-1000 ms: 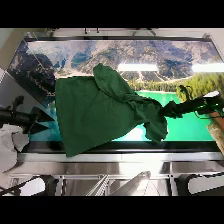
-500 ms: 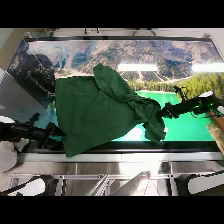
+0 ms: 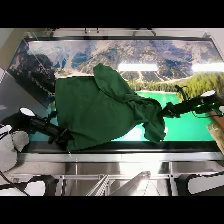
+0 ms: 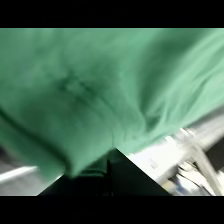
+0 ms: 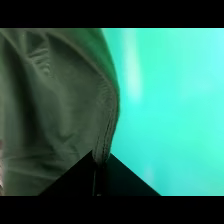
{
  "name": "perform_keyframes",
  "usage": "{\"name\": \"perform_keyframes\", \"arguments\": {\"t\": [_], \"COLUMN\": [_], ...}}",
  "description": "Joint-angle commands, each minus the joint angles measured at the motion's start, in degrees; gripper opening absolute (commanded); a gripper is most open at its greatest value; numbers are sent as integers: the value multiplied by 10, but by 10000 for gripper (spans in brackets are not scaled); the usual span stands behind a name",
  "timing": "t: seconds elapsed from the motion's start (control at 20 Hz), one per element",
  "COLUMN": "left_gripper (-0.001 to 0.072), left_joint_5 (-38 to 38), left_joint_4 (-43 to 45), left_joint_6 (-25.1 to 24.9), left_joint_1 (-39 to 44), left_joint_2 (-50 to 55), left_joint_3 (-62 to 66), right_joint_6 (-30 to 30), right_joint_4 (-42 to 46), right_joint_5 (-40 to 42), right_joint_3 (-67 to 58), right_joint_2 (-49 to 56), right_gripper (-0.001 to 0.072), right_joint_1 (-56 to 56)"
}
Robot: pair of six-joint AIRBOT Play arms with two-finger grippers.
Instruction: Fold the shirts.
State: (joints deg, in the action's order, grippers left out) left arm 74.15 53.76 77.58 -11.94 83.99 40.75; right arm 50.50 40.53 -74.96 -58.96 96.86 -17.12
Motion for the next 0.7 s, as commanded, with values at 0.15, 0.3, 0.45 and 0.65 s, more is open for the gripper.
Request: {"name": "perform_keyframes", "arguments": {"t": [0.15, 0.3, 0.45, 0.65], "left_gripper": [25, 26, 27, 27], "left_joint_5": [147, 244, 268, 271], "left_joint_4": [-213, -431, -633, -874], "left_joint_6": [-108, -134, -160, -197], "left_joint_1": [-50, -130, -217, -297], "left_joint_2": [-134, -214, -271, -308], "left_joint_3": [142, 243, 330, 417], "right_joint_6": [-22, -63, -62, -30], "right_joint_4": [-118, -377, -575, -736], "right_joint_5": [-71, -146, -145, -48], "right_joint_3": [-1, -1, -2, -2], "right_joint_2": [-120, -233, -363, -527], "right_gripper": [21, 22, 22, 22], "right_joint_1": [-76, -151, -192, -213]}}
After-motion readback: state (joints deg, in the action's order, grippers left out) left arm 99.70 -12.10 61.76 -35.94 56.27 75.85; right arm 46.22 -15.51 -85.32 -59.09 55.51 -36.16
